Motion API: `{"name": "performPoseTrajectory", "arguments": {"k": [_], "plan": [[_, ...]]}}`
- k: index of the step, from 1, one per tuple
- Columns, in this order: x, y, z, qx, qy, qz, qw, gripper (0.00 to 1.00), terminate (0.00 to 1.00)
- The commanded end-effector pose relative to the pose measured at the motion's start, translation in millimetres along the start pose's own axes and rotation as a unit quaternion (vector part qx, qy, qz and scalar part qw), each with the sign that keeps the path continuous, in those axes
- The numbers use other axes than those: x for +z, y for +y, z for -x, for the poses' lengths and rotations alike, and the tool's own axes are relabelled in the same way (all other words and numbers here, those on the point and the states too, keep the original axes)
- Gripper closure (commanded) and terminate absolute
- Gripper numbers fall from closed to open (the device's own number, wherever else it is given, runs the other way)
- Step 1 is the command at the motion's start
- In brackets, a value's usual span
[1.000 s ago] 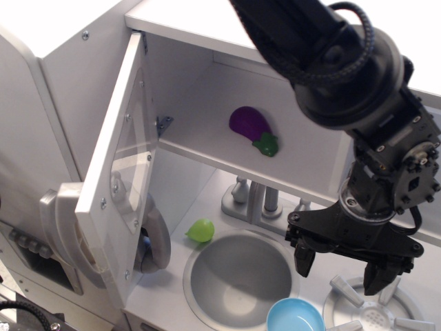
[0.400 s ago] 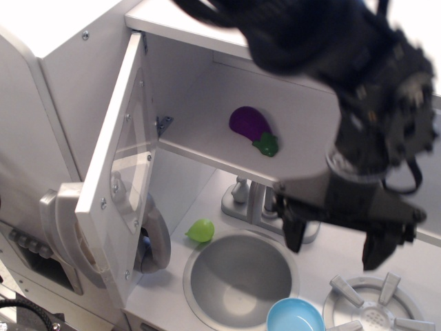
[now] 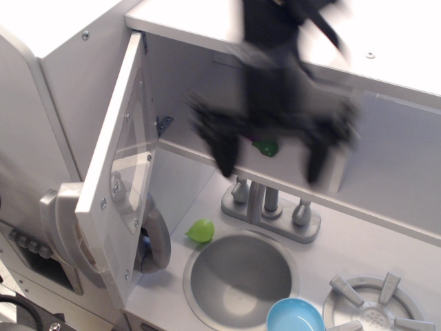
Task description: Close microwave
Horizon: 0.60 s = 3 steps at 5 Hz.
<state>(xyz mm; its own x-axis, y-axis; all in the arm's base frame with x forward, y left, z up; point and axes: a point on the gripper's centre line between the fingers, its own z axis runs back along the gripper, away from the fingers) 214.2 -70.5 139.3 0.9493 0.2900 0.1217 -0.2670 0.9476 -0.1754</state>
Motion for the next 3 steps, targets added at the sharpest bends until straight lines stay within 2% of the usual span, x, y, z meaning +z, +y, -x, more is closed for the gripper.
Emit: {"name": "performPoseTrajectory", "arguments": {"k": [1,2,3], "plan": [[61,27,-5,0.019,-0.016,0.078,0.9966,0.00,0.00],[58,46,-2,0.027,-0.014,0.058,0.9978,0.00,0.00],[49,76,2,0.021,-0.045,0.035,0.9982,0.00,0.00]]}}
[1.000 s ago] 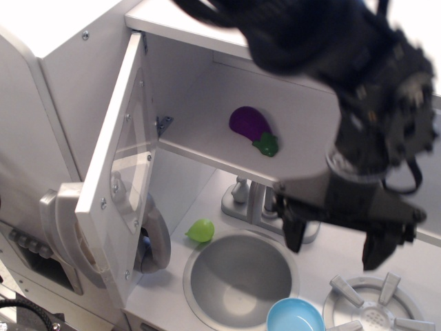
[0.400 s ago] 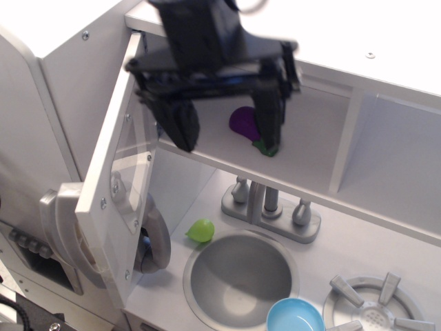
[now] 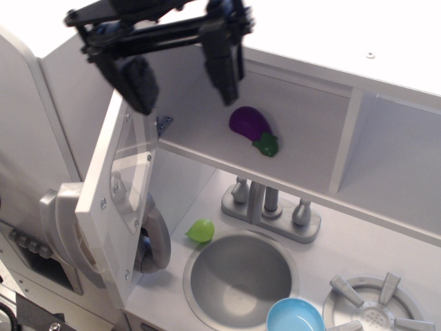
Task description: Close microwave
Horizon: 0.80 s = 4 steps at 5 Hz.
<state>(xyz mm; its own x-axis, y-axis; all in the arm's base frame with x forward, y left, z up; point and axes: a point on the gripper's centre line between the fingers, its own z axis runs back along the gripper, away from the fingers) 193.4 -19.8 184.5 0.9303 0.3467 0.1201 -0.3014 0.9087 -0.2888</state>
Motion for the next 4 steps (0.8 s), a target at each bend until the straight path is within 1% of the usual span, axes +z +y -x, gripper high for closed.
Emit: {"name": "performPoseTrajectory", "arguments": {"k": [1,2,3,4], "plan": [[-1,56,-1,-0.013,-0.047,-0.031,0.9983,0.00,0.00],[-4,72,-1,-0.010,-0.050,-0.041,0.9979,0.00,0.00],[-13,80,-2,-0.004,-0.051,-0.057,0.9971,0.00,0.00],[-24,79,-1,-0.001,-0.048,-0.071,0.9964,0.00,0.00]]}}
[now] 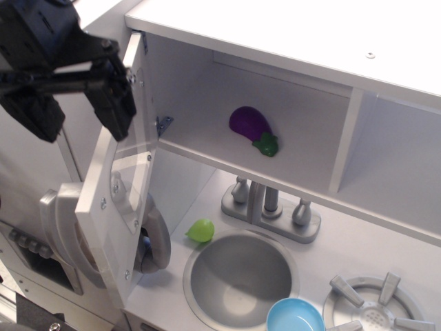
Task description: Close microwave
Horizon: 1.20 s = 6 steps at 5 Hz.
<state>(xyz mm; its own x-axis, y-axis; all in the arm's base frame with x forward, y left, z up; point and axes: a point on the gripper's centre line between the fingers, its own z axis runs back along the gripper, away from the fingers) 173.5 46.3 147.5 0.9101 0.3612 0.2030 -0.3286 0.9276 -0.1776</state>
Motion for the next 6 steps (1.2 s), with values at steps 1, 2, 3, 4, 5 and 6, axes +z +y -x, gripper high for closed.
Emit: {"name": "performPoseTrajectory", "arguments": {"k": [1,2,3,4,5,6], "plan": [[-26,-10,3,-0.019,0.019,0.000,0.9996,0.00,0.00],[-38,-32,3,-0.016,0.000,0.019,0.9997,0.00,0.00],[-46,-52,-2,-0.006,0.006,0.028,0.9996,0.00,0.00],[-52,-77,-7,0.006,0.000,0.043,0.9991,0.00,0.00],[-48,-112,-19,0.022,0.003,0.056,0.9982,0.00,0.00],[-34,-148,-34,0.047,-0.003,0.071,0.9964,0.00,0.00]]}}
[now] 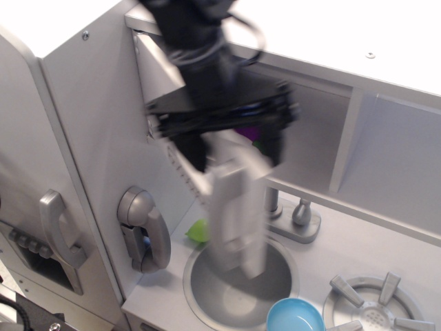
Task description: Close microwave
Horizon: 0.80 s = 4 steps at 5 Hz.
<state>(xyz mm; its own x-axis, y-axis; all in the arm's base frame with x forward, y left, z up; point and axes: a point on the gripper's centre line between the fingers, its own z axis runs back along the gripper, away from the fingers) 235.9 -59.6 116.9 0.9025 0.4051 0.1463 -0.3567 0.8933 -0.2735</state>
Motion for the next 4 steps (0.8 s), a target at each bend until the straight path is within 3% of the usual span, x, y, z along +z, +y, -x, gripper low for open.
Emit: {"name": "performPoseTrajectory", "arguments": {"k": [1,2,3,4], "plan": [[27,-68,-24,0.028,-0.028,0.044,0.9983,0.00,0.00],[50,-77,-10,0.004,-0.025,0.077,0.9968,0.00,0.00],[48,-49,17,-0.032,0.004,0.056,0.9979,0.00,0.00],[35,-11,30,-0.058,0.013,0.024,0.9980,0.00,0.00]]}}
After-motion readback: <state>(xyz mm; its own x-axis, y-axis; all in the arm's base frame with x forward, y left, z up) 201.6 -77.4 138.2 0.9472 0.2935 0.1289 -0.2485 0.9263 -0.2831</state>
